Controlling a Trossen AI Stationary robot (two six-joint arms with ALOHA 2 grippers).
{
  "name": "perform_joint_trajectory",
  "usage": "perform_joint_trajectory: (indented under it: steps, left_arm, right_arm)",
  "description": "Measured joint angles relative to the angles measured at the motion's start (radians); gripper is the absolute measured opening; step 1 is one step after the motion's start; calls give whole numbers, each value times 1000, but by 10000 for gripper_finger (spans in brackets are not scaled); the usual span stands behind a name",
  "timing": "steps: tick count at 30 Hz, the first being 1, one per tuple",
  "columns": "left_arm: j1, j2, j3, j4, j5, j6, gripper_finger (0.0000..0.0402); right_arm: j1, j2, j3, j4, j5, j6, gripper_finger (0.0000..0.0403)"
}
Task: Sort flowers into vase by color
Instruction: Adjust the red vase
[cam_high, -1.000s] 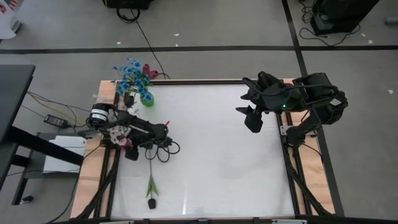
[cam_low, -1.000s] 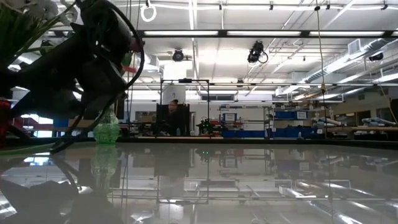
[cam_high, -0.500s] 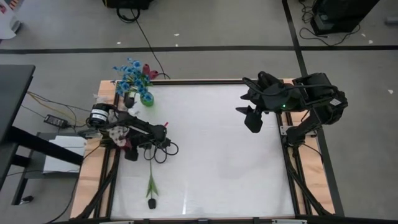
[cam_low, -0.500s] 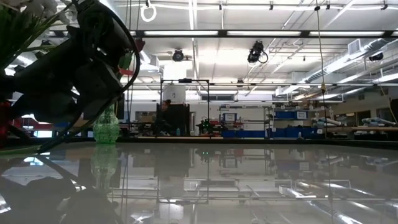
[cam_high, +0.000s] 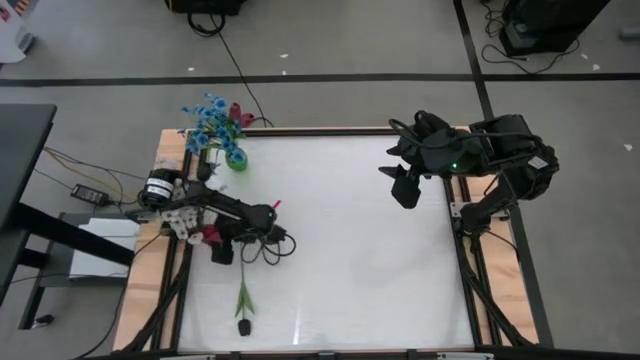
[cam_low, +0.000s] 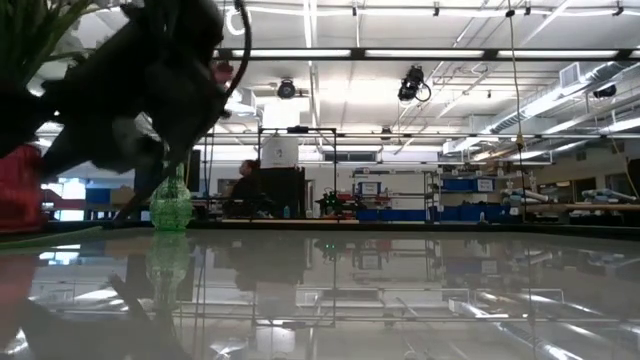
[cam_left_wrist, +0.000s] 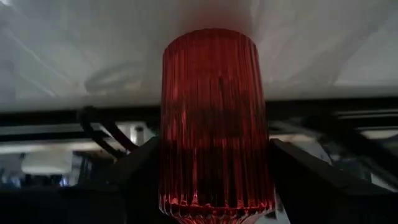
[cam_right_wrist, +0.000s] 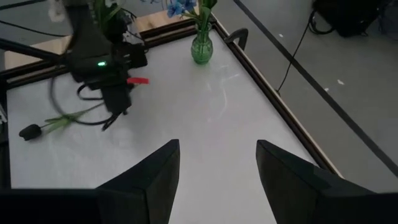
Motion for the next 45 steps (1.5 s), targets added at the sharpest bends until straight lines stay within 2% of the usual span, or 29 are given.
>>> perform_joint_trajectory:
  steps: [6, 16, 22, 28, 38, 45]
  left_arm:
    - [-70, 19, 141, -6, 54, -47, 272]
    - [-244, 202, 269, -18, 175, -99, 274]
    - [-315, 239, 356, -15, 214, -130, 274]
    - [-322, 228, 399, -2, 194, -151, 279]
    - [-319, 227, 440, 8, 181, -197, 347]
    - [-319, 220, 449, -7, 207, -202, 359]
  right_arm:
    - [-26, 0, 0, 8, -29, -11, 220]
    - [-38, 0, 0, 11, -50, -18, 219]
    - [-38, 0, 0, 12, -52, 9, 219]
    - [-37, 3, 0, 36, -51, 27, 219]
    - [-53, 7, 0, 119, -53, -74, 241]
    - [-52, 7, 0, 122, -53, -80, 256]
